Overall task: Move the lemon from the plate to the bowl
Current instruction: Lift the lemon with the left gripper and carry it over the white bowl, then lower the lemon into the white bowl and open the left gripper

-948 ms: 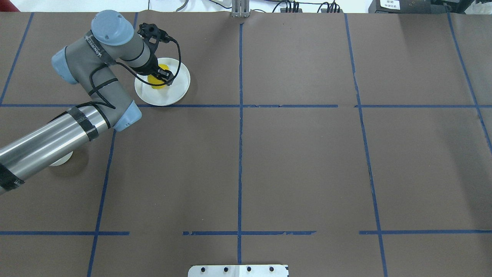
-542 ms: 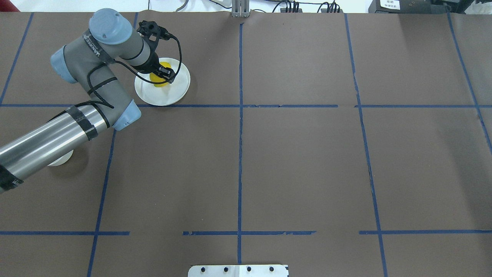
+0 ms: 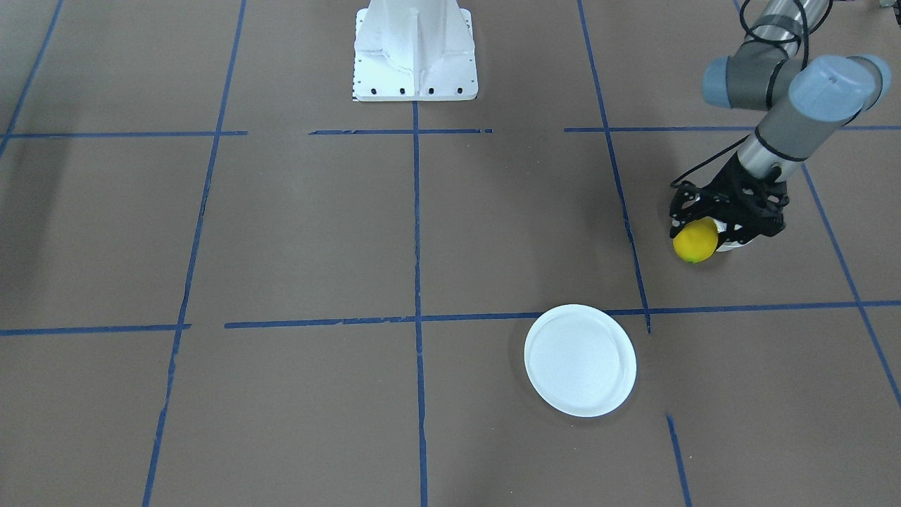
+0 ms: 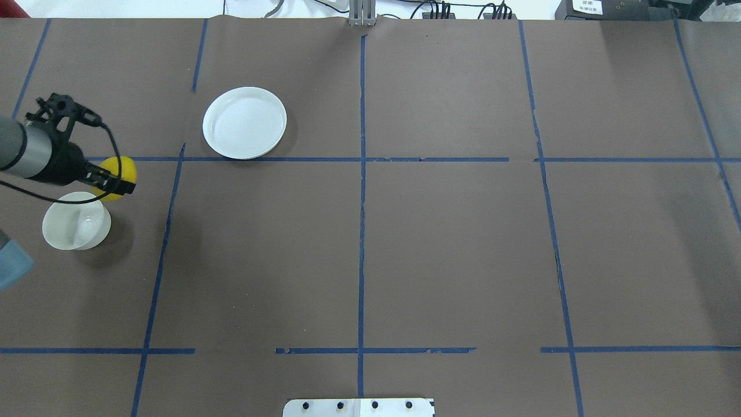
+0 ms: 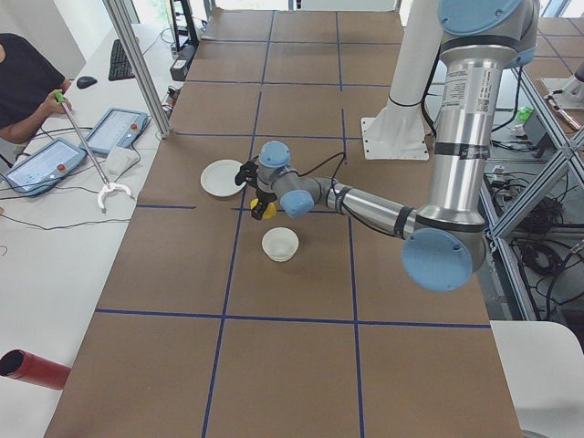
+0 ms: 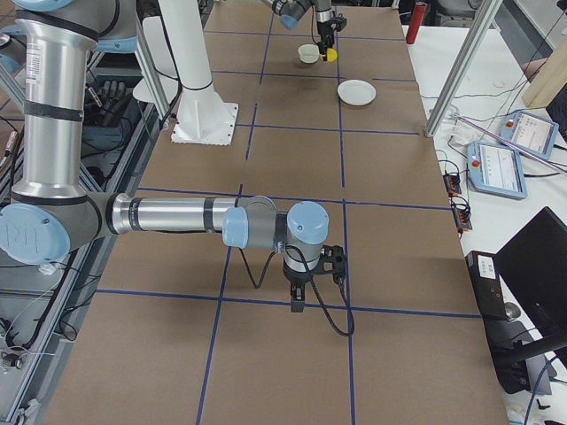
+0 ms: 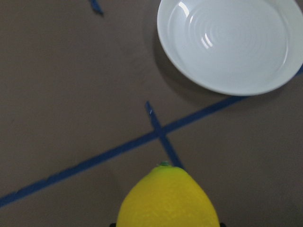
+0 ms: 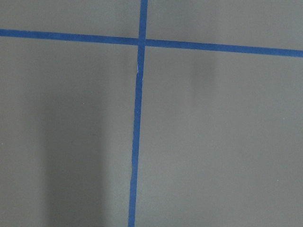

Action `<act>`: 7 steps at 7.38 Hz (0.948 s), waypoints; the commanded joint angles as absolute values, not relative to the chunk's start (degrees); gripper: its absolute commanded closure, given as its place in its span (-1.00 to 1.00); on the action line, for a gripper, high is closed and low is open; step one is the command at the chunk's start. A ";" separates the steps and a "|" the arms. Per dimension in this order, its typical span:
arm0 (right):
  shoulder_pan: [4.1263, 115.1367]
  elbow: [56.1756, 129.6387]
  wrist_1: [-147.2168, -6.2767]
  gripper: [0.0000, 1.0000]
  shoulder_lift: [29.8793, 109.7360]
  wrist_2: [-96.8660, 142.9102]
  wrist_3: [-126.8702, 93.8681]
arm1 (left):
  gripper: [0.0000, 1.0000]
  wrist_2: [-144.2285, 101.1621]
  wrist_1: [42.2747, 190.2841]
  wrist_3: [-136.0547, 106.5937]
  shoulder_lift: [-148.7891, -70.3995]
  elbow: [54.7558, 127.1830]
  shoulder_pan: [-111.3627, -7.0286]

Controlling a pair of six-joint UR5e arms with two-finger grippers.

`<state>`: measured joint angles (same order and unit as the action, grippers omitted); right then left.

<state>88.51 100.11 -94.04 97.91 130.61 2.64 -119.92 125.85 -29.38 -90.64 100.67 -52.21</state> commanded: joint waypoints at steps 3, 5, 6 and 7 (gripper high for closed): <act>88.51 100.11 -94.04 -1.00 97.91 130.61 2.64 | 1.00 -120.24 127.53 -27.86 -84.20 101.69 -51.86; 88.51 100.11 -94.04 -1.00 97.91 130.61 2.64 | 0.85 -120.24 128.06 -27.51 -84.29 99.85 -51.86; 88.51 100.11 -94.04 -1.00 97.91 130.61 2.64 | 0.54 -120.23 127.97 -27.42 -84.29 99.41 -51.86; 88.51 100.11 -94.04 -1.00 97.91 130.61 2.64 | 0.09 -120.32 127.97 -27.33 -84.81 98.62 -51.77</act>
